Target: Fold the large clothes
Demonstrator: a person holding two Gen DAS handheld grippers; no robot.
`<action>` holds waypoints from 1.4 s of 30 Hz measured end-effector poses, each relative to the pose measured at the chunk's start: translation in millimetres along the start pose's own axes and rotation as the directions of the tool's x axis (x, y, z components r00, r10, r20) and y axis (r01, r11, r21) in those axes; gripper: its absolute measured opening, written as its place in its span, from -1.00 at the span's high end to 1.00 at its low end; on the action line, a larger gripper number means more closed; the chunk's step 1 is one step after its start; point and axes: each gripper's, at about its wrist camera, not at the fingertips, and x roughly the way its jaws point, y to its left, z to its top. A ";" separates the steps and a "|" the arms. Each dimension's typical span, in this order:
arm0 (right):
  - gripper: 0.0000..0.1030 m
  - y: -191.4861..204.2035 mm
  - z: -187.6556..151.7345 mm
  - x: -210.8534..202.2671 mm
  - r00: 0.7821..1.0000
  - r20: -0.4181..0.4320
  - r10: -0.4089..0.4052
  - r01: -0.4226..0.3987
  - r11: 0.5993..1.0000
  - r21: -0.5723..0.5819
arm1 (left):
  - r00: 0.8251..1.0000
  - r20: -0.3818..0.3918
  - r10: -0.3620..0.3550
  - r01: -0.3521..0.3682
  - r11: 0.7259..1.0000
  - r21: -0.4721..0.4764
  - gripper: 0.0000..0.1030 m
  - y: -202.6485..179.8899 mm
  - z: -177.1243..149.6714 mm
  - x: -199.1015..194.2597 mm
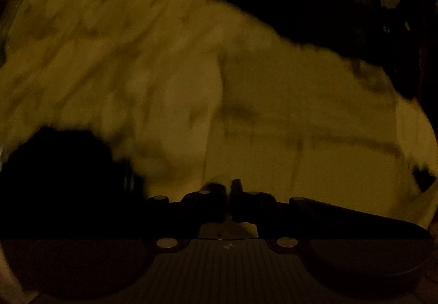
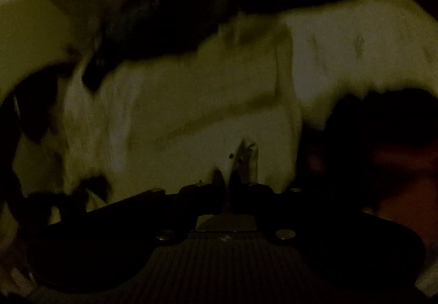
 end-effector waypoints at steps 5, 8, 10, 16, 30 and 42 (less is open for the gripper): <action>0.88 -23.0 102.8 35.7 0.993 0.117 -0.023 0.005 0.989 0.148 | 0.999 0.041 -0.026 0.024 0.998 0.053 0.17 -20.5 117.7 60.6; 0.88 -41.3 150.8 72.6 0.984 0.131 -0.123 0.094 0.974 0.206 | 1.000 0.006 -0.016 0.016 0.999 0.038 0.17 -32.4 170.4 118.3; 0.87 -56.4 174.5 103.8 0.979 0.105 -0.173 0.138 0.951 0.277 | 1.000 -0.015 0.009 -0.009 1.000 0.028 -0.01 -35.6 192.0 153.6; -0.24 -66.3 201.6 159.8 0.932 0.060 -0.358 0.340 0.919 0.201 | 0.972 0.029 0.235 -0.236 0.968 0.084 -1.00 -36.6 199.6 188.8; -0.36 -66.5 184.5 163.7 0.937 -0.155 -0.313 0.226 0.882 -0.413 | 0.973 0.052 -0.225 0.000 0.225 0.974 -1.00 -292.5 -83.9 153.9; 0.74 -52.5 211.7 204.7 0.928 -0.288 -0.237 0.112 0.914 -0.390 | 0.967 -0.008 -0.253 0.096 0.338 0.936 0.17 -378.0 -54.7 192.4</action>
